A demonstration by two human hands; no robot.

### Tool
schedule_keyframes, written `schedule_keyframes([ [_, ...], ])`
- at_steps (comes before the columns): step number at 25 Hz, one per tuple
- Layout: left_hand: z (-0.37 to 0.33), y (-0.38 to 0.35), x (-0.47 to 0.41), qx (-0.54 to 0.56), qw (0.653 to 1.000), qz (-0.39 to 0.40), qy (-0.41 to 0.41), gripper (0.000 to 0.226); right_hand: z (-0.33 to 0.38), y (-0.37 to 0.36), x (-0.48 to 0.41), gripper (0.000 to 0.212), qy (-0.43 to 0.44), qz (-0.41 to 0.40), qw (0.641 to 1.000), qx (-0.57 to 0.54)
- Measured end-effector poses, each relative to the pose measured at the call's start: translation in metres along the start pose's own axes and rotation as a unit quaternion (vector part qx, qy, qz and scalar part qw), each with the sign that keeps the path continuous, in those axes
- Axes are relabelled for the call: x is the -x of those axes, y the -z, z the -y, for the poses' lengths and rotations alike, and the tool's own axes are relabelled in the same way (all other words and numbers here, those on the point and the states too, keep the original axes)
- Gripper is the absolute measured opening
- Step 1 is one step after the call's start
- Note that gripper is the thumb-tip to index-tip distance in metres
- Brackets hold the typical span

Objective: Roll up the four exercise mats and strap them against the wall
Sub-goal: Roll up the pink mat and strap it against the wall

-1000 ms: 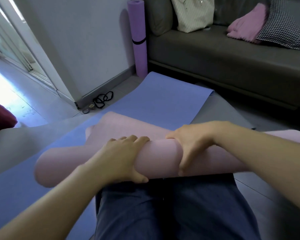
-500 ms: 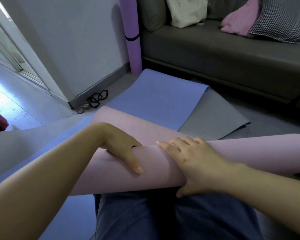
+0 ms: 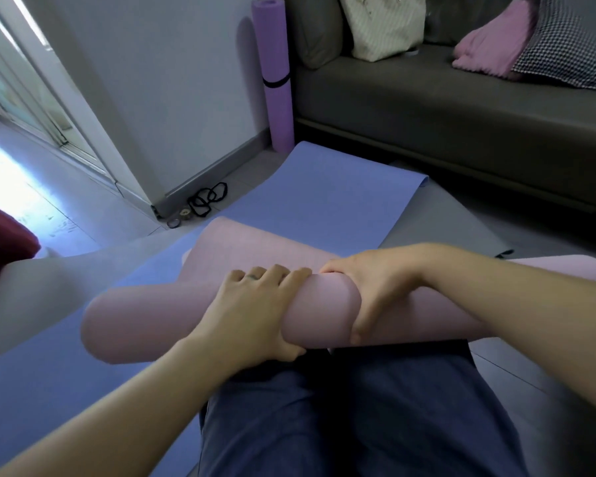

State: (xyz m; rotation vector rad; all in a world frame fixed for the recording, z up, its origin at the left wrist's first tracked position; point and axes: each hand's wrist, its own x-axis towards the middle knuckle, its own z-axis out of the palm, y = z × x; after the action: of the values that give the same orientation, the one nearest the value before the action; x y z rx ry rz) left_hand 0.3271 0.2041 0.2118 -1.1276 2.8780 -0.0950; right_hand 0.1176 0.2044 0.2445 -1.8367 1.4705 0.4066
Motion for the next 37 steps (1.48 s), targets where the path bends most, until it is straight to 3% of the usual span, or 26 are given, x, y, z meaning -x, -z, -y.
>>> schedule_keyframes([
  [4, -0.003, 0.028, -0.008, -0.002, 1.0, -0.01, -0.027, 0.093, 0.004, 0.024, 0.013, 0.078, 0.0, 0.057, 0.998, 0.015],
  [9, -0.022, 0.026, -0.002, 0.058, 0.987, 0.136, -0.063, 0.092, 0.0, -0.011, 0.033, 0.08, -0.025, 0.095, 0.995, -0.021],
  [11, -0.014, 0.028, -0.015, 0.122, 0.969, 0.208, -0.048, 0.09, 0.0, -0.024, 0.051, 0.091, -0.017, 0.008, 1.0, 0.011],
  [14, 0.004, 0.033, -0.049, 0.201, 0.919, 0.338, -0.035, 0.083, 0.006, -0.054, 0.073, 0.11, -0.023, -0.15, 0.973, 0.176],
  [17, 0.011, 0.038, -0.077, 0.219, 0.878, 0.425, -0.017, 0.076, 0.005, -0.079, 0.064, 0.117, -0.054, -0.214, 0.948, 0.228],
  [20, 0.007, 0.038, -0.075, 0.211, 0.898, 0.386, -0.017, 0.075, -0.009, -0.082, 0.045, 0.114, -0.055, -0.268, 0.939, 0.21],
  [22, 0.0, 0.031, -0.056, 0.143, 0.951, 0.275, -0.018, 0.09, -0.015, -0.075, 0.037, 0.107, -0.05, -0.283, 0.941, 0.18],
  [23, -0.005, 0.025, -0.045, 0.071, 0.976, 0.202, -0.023, 0.099, -0.017, -0.07, 0.034, 0.104, -0.047, -0.277, 0.945, 0.167],
  [25, -0.014, 0.011, -0.027, -0.054, 0.993, 0.1, -0.029, 0.109, -0.017, -0.055, 0.031, 0.104, -0.04, -0.237, 0.959, 0.151],
  [28, -0.018, 0.01, -0.022, -0.049, 0.996, 0.07, -0.01, 0.103, -0.011, -0.031, 0.027, 0.098, -0.024, -0.166, 0.978, 0.127],
  [30, -0.014, 0.025, -0.019, 0.002, 0.995, 0.098, -0.008, 0.096, -0.005, -0.017, 0.03, 0.089, -0.012, -0.115, 0.988, 0.099],
  [32, -0.008, 0.045, -0.014, 0.063, 0.982, 0.177, -0.011, 0.092, 0.0, -0.007, 0.037, 0.084, -0.005, -0.041, 0.997, 0.062],
  [35, -0.004, 0.066, -0.009, 0.132, 0.937, 0.322, -0.014, 0.081, 0.008, -0.006, 0.043, 0.074, 0.009, 0.069, 0.997, 0.022],
  [37, -0.007, 0.065, -0.015, 0.153, 0.908, 0.389, -0.018, 0.075, 0.007, -0.013, 0.043, 0.069, 0.004, 0.101, 0.995, -0.02],
])
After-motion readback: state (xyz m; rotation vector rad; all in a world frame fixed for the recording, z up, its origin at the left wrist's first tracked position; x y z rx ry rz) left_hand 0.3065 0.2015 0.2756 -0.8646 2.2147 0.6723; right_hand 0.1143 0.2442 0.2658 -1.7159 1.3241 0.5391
